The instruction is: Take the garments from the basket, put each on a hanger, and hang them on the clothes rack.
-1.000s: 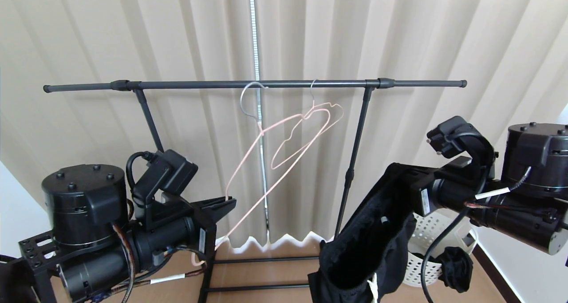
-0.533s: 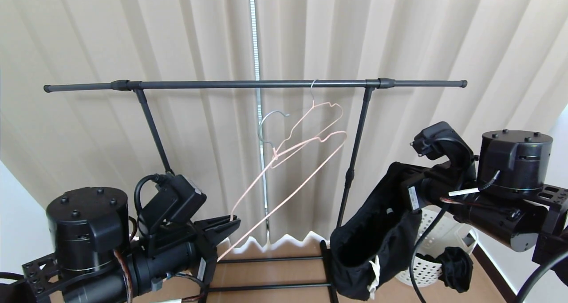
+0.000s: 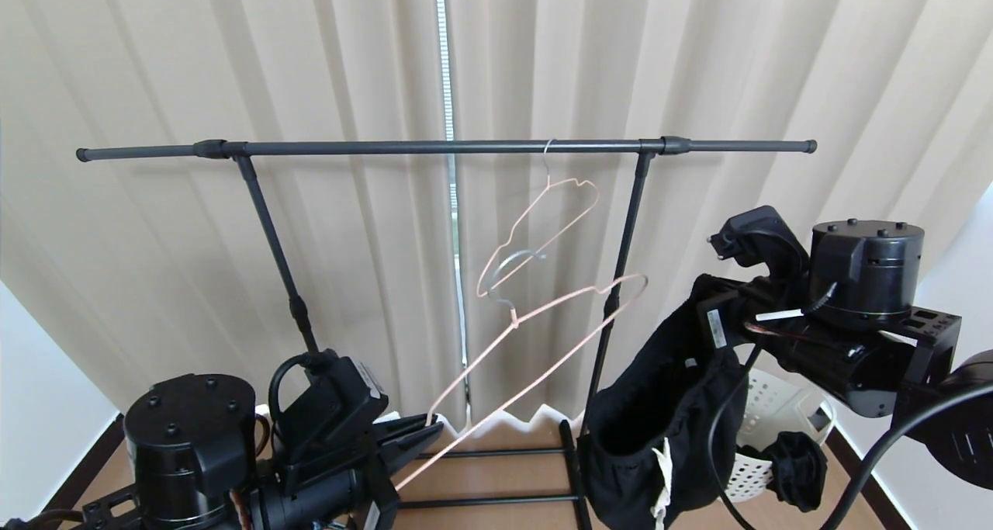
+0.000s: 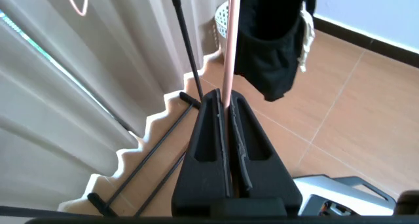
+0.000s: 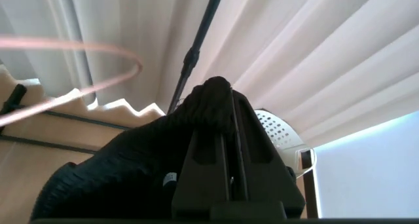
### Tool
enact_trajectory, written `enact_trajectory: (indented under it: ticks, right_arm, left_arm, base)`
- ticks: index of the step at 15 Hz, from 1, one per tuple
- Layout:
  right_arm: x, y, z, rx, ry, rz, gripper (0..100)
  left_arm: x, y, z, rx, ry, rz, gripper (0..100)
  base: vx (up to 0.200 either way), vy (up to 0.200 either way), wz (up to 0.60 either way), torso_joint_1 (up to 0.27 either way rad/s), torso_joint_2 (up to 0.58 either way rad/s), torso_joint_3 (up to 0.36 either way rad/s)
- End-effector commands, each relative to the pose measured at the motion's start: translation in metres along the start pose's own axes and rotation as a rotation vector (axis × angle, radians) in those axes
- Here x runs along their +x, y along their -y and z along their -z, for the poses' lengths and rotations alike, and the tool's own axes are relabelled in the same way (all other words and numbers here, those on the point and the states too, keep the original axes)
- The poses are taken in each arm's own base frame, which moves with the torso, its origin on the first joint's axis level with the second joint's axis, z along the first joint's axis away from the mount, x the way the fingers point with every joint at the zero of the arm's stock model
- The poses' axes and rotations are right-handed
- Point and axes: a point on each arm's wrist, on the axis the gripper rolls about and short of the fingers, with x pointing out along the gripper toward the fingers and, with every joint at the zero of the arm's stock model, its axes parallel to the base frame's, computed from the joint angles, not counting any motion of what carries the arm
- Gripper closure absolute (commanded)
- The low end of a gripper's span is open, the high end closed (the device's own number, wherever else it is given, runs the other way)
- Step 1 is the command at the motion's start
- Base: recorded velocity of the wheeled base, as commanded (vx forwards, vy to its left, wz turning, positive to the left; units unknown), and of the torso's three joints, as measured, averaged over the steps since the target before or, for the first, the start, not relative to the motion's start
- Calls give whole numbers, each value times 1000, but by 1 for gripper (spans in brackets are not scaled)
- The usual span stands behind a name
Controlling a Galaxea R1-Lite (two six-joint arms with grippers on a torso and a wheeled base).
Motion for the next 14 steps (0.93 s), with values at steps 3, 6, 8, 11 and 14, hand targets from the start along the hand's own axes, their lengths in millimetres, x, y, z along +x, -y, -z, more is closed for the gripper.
enact_trajectory:
  ticks: [3, 6, 8, 11, 14]
  right_arm:
    - [10, 0, 0, 3, -12, 34, 100]
    - [18, 1, 0, 21, -22, 58, 100]
    - [19, 0, -2, 45, -13, 56, 100]
    - [18, -1, -4, 54, -6, 53, 100]
    - [30, -5, -1, 49, -30, 102, 100]
  left_arm:
    - [1, 6, 4, 3, -20, 26, 100]
    - [0, 11, 5, 9, -23, 46, 100]
    - [1, 14, 6, 12, -28, 64, 100]
    - [1, 15, 6, 13, -30, 69, 100]
    - [0, 15, 5, 14, -24, 69, 100]
  base:
    - [0, 0, 0, 0, 0, 0]
    - [0, 0, 0, 0, 0, 0]
    - [0, 0, 0, 0, 0, 0]
    - [0, 0, 0, 0, 0, 0]
    - [0, 0, 0, 0, 0, 0]
